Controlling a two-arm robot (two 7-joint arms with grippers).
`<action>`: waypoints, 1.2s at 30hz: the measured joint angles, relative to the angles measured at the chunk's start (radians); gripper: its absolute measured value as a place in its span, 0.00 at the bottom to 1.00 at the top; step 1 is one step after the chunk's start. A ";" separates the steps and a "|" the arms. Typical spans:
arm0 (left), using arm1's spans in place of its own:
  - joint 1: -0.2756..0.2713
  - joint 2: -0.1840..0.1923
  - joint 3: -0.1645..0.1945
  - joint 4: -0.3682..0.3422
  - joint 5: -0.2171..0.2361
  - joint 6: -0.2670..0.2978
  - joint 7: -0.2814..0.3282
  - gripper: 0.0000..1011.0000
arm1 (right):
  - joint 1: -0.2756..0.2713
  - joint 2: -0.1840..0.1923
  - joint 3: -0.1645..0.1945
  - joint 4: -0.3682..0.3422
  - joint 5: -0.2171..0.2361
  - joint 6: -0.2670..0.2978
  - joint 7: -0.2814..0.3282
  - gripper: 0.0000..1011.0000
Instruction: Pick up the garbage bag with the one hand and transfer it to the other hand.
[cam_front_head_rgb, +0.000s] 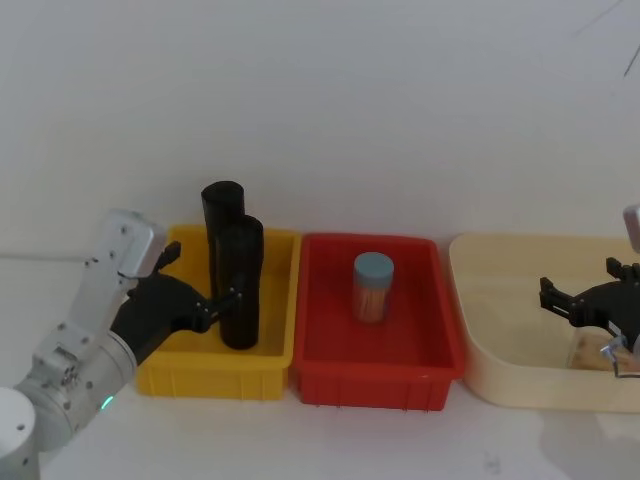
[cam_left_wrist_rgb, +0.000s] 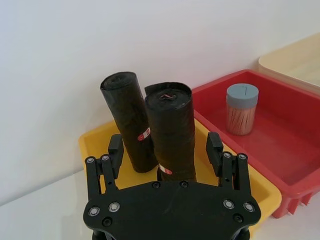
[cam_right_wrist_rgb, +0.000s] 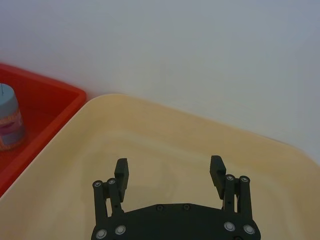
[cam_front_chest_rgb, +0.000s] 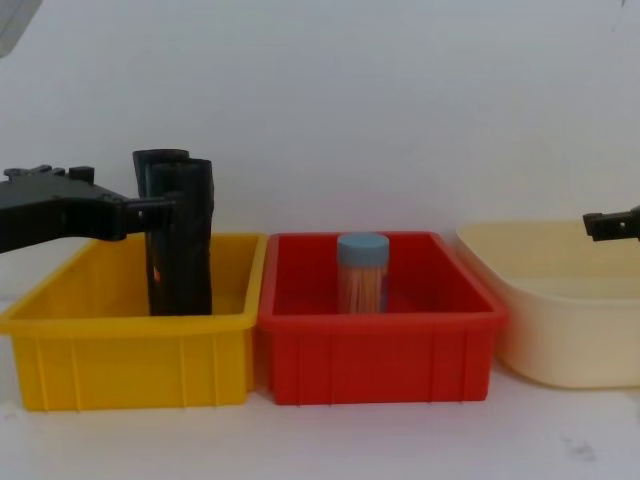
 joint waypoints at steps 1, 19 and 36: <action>-0.007 -0.001 -0.002 0.011 -0.005 0.003 -0.008 0.99 | 0.000 0.000 0.000 0.000 0.000 0.000 0.000 0.99; -0.113 -0.034 -0.002 0.154 -0.068 0.031 -0.138 0.99 | 0.000 0.000 0.000 0.000 0.000 0.000 0.000 0.99; -0.233 -0.070 0.045 0.298 -0.095 0.050 -0.265 0.99 | 0.000 0.000 0.000 0.000 0.000 0.000 0.000 0.99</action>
